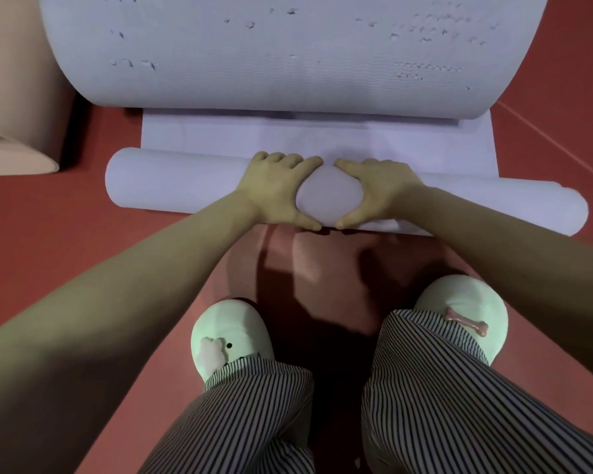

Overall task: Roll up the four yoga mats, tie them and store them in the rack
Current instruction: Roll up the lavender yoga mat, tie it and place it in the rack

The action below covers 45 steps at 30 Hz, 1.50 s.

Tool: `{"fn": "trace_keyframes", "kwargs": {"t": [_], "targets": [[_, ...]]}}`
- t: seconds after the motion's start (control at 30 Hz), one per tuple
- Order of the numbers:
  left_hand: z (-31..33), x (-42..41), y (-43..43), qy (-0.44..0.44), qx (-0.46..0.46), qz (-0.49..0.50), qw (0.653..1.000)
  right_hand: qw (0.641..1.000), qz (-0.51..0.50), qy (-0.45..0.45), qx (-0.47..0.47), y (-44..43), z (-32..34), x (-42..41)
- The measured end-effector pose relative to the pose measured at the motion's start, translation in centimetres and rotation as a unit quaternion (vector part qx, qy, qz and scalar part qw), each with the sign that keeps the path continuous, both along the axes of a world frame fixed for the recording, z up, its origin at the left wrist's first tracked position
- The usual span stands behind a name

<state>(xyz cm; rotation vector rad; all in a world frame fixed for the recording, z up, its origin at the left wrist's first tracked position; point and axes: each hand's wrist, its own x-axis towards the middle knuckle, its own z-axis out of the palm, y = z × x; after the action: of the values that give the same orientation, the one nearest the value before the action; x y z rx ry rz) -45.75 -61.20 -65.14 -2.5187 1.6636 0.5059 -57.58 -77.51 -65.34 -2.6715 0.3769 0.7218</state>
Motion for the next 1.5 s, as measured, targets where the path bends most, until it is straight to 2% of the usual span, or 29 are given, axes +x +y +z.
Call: {"fn": "trace_keyframes", "kwargs": {"t": [0.13,0.3,0.5,0.57,0.63,0.7,0.77,0.83,0.97,1.1,1.2,1.27,1.33,1.4,1.43,1.5], "targets": [[1.0,0.5,-1.3,0.018,0.036,0.009,0.999,0.999,-0.001,-0.003,0.033,-0.5,0.4,0.5],[1.6,-0.3,-1.9,0.128,0.105,0.033,0.986,0.980,-0.037,0.098,0.170,-1.3,1.3,-0.3],[0.2,-1.5,-1.3,0.185,0.134,0.045,0.973,0.978,-0.007,0.136,0.157,-1.0,0.4,-1.5],[0.4,-1.0,-1.8,0.199,0.141,0.052,0.968,0.995,0.039,0.085,0.040,-0.8,0.8,-1.6],[0.6,-0.4,-2.3,0.214,0.157,0.054,0.963,0.997,0.063,-0.012,-0.048,0.1,0.9,-2.3],[0.8,-0.1,-2.6,0.226,0.169,0.056,0.958,0.995,0.058,-0.068,-0.049,1.4,0.6,-3.1],[0.9,0.0,-2.6,0.235,0.173,0.066,0.954,0.995,0.038,-0.086,-0.036,2.2,-0.1,-3.6],[1.1,0.0,-2.2,0.227,0.160,0.071,0.958,0.991,0.018,-0.131,-0.029,2.0,-0.8,-3.6],[0.9,-0.3,-1.4,0.148,0.077,0.048,0.985,0.999,0.010,-0.046,0.014,0.8,-0.2,-2.2],[0.9,-0.9,-0.4,0.104,0.076,0.060,0.990,0.996,-0.003,0.032,0.077,-0.4,0.5,-0.4],[1.1,-1.8,0.3,0.071,0.084,0.014,0.994,0.992,-0.011,0.053,0.111,-0.9,0.4,0.2],[1.2,-1.8,-0.2,0.063,0.101,0.007,0.993,0.992,-0.010,0.053,0.111,-1.0,0.3,0.2],[1.4,-1.3,-1.0,0.072,0.108,0.016,0.991,0.996,-0.008,0.045,0.073,-1.3,0.1,0.3],[1.5,-0.5,-1.6,0.102,0.102,0.029,0.989,0.999,-0.014,-0.006,0.028,-1.3,0.2,-0.1],[1.6,-0.1,-1.9,0.114,0.102,0.033,0.988,0.997,0.001,-0.082,0.011,-1.2,0.3,-0.4],[1.7,0.4,-2.3,0.121,0.120,0.031,0.985,0.969,0.066,-0.236,-0.037,-0.6,-0.6,-1.5]]}}
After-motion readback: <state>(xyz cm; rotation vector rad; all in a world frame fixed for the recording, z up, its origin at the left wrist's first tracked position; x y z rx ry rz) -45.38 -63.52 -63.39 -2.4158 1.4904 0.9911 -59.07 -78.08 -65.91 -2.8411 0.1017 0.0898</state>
